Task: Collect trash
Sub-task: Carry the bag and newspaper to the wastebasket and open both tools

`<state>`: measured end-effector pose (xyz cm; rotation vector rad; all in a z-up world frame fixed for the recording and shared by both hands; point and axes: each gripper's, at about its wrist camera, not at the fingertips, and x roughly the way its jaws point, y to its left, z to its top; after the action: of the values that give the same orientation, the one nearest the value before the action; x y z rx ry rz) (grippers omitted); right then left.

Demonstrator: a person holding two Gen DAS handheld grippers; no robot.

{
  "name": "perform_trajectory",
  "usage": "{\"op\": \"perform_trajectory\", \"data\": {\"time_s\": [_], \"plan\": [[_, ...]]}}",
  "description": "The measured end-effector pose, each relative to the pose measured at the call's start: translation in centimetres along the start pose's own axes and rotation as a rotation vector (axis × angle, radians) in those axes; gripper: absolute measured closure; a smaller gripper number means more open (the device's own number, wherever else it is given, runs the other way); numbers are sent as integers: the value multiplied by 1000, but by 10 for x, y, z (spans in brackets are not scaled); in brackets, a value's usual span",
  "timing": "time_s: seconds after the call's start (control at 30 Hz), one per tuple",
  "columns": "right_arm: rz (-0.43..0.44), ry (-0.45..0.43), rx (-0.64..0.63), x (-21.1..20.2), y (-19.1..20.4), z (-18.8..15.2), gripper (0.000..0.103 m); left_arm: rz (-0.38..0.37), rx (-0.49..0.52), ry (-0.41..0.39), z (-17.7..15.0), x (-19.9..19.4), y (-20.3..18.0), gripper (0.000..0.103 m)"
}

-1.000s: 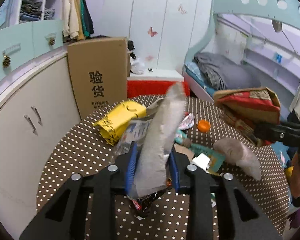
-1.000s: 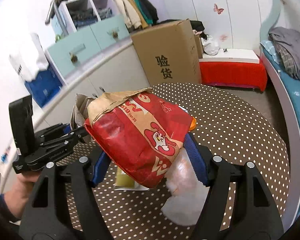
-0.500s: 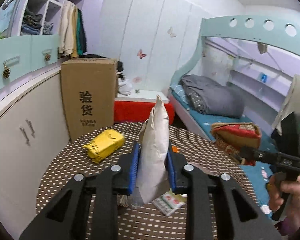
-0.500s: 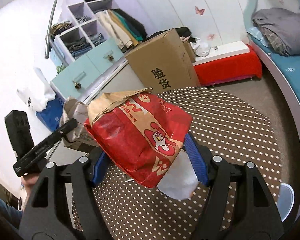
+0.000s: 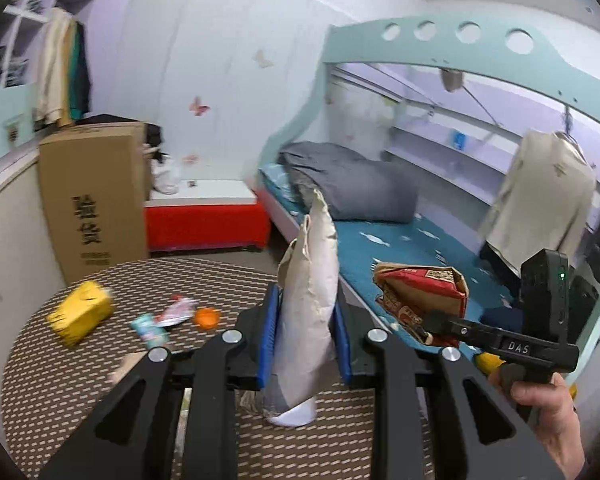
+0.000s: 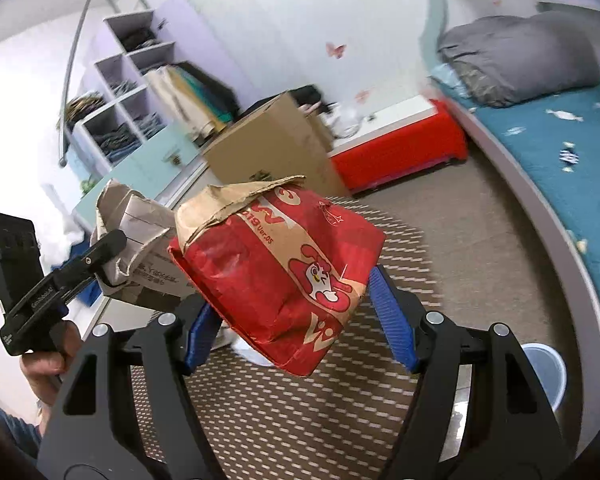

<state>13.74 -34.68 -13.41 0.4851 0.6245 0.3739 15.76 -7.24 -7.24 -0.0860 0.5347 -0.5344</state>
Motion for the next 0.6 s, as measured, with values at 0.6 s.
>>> {"op": "perform_trajectory", "data": {"time_s": [0.6], "plan": [[-399, 25, 323, -76, -198, -65, 34, -273, 95, 249, -34, 145, -167, 79]]}}
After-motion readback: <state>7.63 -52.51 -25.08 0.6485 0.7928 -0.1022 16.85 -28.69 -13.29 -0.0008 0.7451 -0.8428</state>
